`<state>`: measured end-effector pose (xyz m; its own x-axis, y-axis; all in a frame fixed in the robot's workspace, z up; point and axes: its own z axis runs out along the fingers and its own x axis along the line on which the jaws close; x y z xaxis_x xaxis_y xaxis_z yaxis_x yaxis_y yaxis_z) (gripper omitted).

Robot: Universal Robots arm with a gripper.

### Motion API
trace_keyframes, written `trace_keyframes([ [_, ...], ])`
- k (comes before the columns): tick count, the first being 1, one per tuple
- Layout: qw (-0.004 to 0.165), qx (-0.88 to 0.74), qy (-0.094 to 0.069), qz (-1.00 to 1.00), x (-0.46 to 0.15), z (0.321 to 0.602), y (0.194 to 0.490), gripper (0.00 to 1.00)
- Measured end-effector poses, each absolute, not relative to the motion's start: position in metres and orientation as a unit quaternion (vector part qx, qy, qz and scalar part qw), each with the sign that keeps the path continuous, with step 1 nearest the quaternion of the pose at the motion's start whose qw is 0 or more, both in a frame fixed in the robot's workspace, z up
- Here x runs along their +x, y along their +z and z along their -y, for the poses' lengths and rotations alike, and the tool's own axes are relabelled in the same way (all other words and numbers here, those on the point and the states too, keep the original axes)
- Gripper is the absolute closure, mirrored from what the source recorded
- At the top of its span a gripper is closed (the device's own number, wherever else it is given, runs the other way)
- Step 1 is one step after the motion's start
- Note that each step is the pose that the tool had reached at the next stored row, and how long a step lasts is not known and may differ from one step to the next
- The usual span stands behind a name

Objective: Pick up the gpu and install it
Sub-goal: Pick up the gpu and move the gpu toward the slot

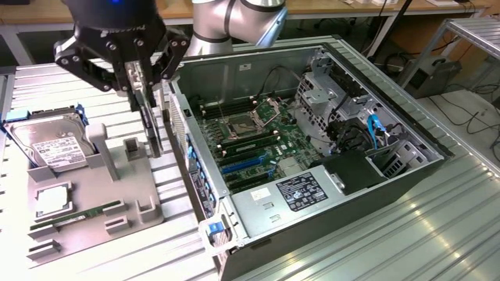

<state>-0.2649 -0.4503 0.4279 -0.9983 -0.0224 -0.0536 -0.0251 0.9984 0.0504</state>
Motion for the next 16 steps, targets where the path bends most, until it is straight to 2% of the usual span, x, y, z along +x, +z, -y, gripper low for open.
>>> trace_keyframes([
  [6, 0.021, -0.012, 0.029, -0.999, -0.236, 0.454, 0.448, 0.74],
  [16, 0.007, -0.011, 0.031, -0.999, -0.19, 0.455, 0.45, 0.74],
])
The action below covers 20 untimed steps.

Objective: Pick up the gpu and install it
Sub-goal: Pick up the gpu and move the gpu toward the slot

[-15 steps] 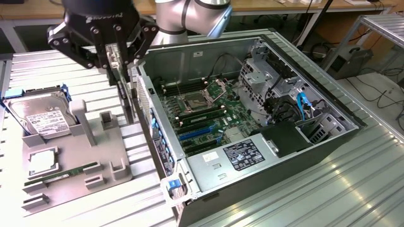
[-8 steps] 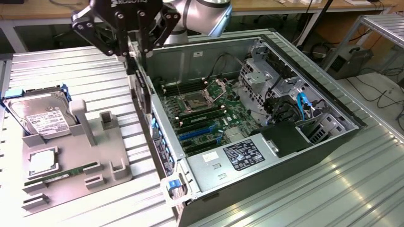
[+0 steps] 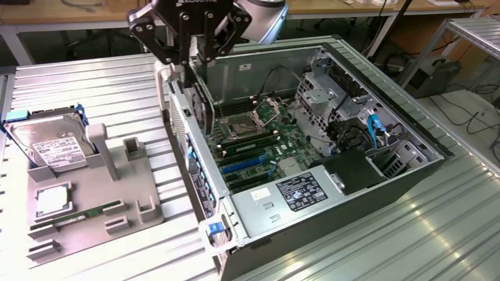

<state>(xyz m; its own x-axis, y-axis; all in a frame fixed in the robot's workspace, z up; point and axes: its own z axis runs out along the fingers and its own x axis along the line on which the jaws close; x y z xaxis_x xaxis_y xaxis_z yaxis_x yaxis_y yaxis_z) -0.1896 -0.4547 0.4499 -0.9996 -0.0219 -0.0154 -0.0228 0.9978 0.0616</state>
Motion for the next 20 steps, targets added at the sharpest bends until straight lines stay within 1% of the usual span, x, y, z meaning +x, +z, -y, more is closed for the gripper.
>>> trace_keyframes([
  [7, -0.001, -0.011, 0.031, -0.999, -0.156, 0.455, 0.449, 0.74],
  [13, -0.008, -0.011, 0.031, -0.999, -0.13, 0.455, 0.441, 0.74],
  [20, -0.01, -0.011, 0.027, -1.0, -0.075, 0.452, 0.421, 0.74],
])
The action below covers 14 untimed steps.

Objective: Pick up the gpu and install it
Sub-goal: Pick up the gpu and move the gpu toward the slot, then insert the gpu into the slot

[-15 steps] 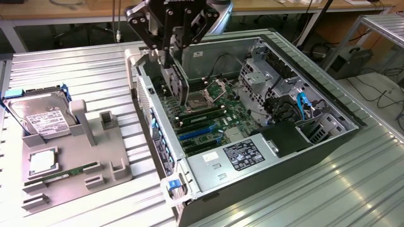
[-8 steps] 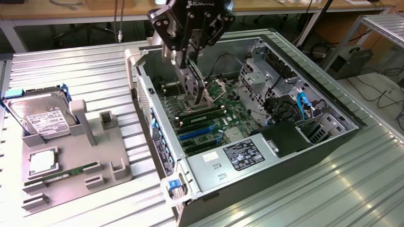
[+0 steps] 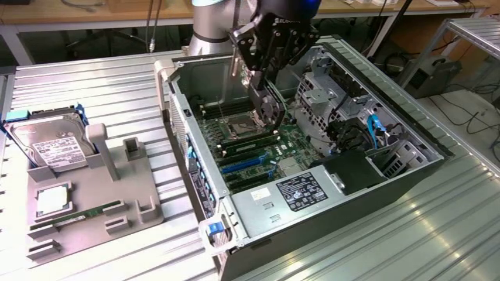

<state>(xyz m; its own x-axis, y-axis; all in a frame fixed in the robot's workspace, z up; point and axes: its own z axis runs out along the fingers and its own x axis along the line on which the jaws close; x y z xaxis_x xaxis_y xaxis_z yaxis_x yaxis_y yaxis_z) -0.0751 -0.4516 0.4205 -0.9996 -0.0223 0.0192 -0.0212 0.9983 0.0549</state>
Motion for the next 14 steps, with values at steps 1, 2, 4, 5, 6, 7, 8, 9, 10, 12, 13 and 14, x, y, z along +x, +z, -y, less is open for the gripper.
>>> trace_keyframes([
  [1, 0.01, 0.011, -0.027, 1.0, -0.069, 0.451, 0.418, 0.74],
  [2, 0.01, 0.011, -0.027, 1.0, -0.062, 0.45, 0.415, 0.74],
  [4, 0.01, 0.011, -0.026, 1.0, -0.045, 0.447, 0.408, 0.74],
  [5, 0.01, 0.011, -0.026, 1.0, -0.038, 0.445, 0.405, 0.74],
  [6, 0.01, 0.011, -0.026, 1.0, -0.033, 0.444, 0.403, 0.74],
  [7, 0.01, 0.011, -0.027, 1.0, -0.032, 0.444, 0.403, 0.74],
  [8, 0.011, 0.011, -0.026, 1.0, -0.032, 0.444, 0.403, 0.74],
  [9, 0.011, 0.011, -0.026, 1.0, -0.032, 0.444, 0.403, 0.74],
  [10, 0.011, 0.011, -0.026, 1.0, -0.032, 0.444, 0.403, 0.74],
  [12, 0.011, 0.011, -0.026, 1.0, -0.032, 0.444, 0.403, 0.74],
  [13, 0.011, 0.011, -0.026, 1.0, -0.032, 0.444, 0.403, 0.74],
  [14, 0.011, 0.011, -0.026, 1.0, -0.032, 0.444, 0.403, 0.74],
])
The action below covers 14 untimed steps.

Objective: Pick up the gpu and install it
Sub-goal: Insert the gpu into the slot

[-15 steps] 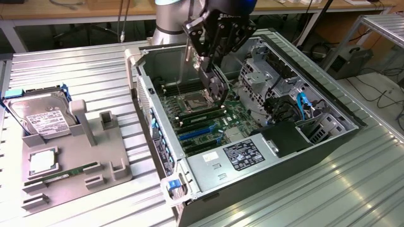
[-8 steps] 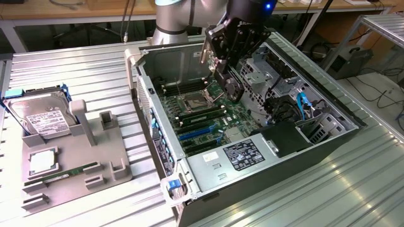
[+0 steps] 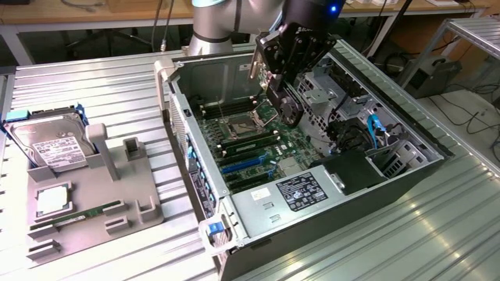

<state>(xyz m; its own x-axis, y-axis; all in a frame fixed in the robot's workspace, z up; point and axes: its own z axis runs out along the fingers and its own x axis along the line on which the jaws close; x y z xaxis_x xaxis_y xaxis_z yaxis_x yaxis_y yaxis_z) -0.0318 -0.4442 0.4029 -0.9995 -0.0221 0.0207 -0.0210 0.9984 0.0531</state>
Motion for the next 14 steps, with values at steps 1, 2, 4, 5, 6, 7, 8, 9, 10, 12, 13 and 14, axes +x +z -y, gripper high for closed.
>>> trace_keyframes([
  [1, 0.011, 0.011, -0.026, 1.0, -0.0318, 0.4442, 0.4029, 0.74],
  [2, 0.011, 0.011, -0.026, 1.0, -0.0318, 0.4442, 0.4029, 0.74],
  [4, 0.011, 0.011, -0.026, 1.0, -0.0318, 0.4442, 0.4029, 0.74],
  [5, 0.011, 0.011, -0.026, 1.0, -0.0318, 0.4442, 0.4029, 0.74],
  [6, 0.011, 0.011, -0.026, 1.0, -0.0318, 0.4442, 0.4029, 0.74],
  [7, 0.011, 0.011, -0.026, 1.0, -0.0318, 0.4442, 0.4029, 0.74],
  [8, 0.011, 0.011, -0.026, 1.0, -0.0318, 0.4442, 0.4029, 0.74],
  [9, 0.011, 0.011, -0.026, 1.0, -0.0318, 0.4442, 0.4029, 0.74],
  [10, 0.011, 0.011, -0.026, 1.0, -0.0318, 0.4442, 0.4029, 0.74],
  [12, 0.011, 0.016, -0.026, 0.999, -0.0318, 0.4442, 0.4028, 0.74],
  [13, 0.01, 0.024, -0.026, 0.999, -0.0318, 0.4442, 0.4027, 0.74],
  [14, 0.01, 0.031, -0.026, 0.999, -0.0318, 0.4442, 0.4027, 0.74],
])
